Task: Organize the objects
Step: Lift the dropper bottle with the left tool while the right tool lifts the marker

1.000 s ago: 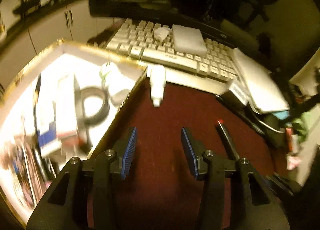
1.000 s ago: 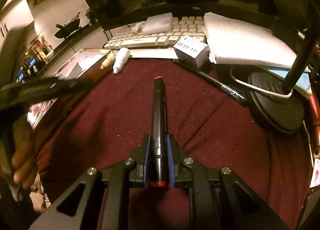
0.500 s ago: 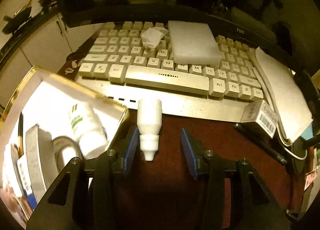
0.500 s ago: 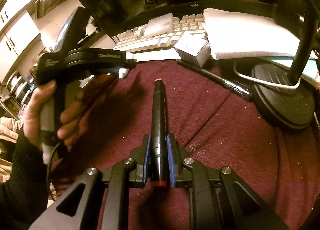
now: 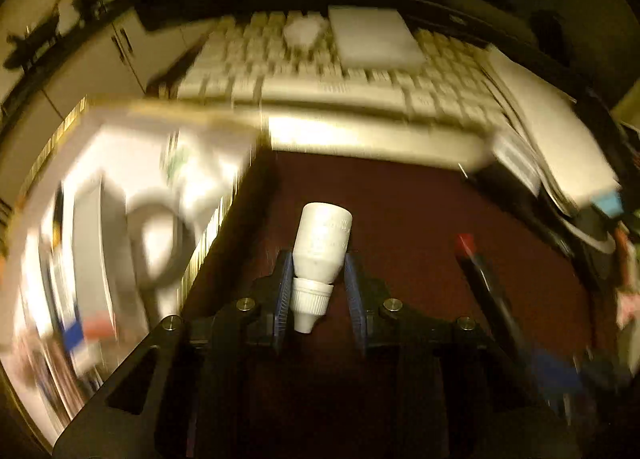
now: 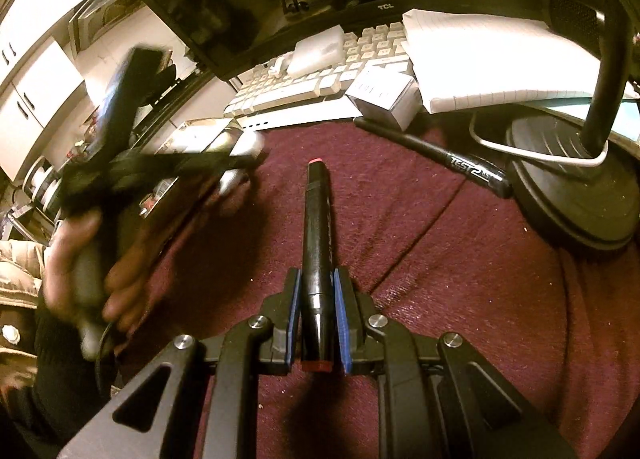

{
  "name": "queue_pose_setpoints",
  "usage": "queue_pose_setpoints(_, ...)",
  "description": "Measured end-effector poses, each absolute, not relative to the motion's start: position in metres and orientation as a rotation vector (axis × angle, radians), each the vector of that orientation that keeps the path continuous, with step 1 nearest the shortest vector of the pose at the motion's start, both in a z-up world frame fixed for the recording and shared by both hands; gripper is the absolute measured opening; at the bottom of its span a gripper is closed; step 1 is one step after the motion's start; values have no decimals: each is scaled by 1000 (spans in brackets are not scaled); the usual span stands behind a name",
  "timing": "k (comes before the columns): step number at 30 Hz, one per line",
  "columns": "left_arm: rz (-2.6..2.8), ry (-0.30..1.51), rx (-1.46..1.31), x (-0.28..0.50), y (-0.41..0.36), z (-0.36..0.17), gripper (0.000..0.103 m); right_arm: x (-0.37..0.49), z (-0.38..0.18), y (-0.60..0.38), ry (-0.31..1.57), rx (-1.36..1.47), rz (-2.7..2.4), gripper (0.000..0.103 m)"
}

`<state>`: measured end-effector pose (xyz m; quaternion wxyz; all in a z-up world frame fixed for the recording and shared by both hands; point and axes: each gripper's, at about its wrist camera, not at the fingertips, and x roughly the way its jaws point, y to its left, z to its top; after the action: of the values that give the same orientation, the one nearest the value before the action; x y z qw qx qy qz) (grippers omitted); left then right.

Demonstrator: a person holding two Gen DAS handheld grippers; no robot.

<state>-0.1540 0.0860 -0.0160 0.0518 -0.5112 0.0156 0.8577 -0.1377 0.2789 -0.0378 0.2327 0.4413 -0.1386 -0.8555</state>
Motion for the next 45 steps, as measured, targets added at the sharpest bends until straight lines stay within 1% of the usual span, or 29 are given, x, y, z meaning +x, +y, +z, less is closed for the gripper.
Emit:
queue_pose_setpoints(3,2555,-27,-1535,-119,79,-15,26,-138,-35,273,-343,1237,-2369,16)
queue_pose_setpoints(6,2532,-72,-1496,-102,72,-17,26,-144,-33,267,-312,1266,-2379,16)
queue_pose_setpoints(9,2549,-66,-1480,-101,72,-16,26,-151,-30,261,-282,1292,-2392,16)
queue_pose_setpoints(12,2554,-72,-1464,-99,73,-14,29,-157,-27,256,-248,1301,-2415,17)
queue_pose_setpoints(15,2551,-65,-1456,-102,70,-17,29,-161,-25,250,-230,1303,-2425,21)
queue_pose_setpoints(21,2551,-80,-1419,-106,69,-17,29,-166,-29,239,-151,1312,-2473,22)
queue_pose_setpoints(26,2574,-77,-1386,-109,69,-19,29,-167,-28,237,-165,1328,-2499,22)
queue_pose_setpoints(30,2581,-60,-1381,-109,70,-19,29,-167,-29,242,-241,1325,-2503,22)
queue_pose_setpoints(34,2581,-80,-1375,-110,69,-20,29,-165,-29,239,-199,1297,-2516,22)
queue_pose_setpoints(41,2621,2,-1380,-109,78,-23,29,-162,-30,232,-108,1268,-2550,22)
queue_pose_setpoints(44,2628,65,-1386,-108,84,-24,29,-160,-30,230,-83,1263,-2559,21)
queue_pose_setpoints(45,2630,78,-1387,-108,85,-25,29,-159,-30,229,-73,1263,-2561,18)
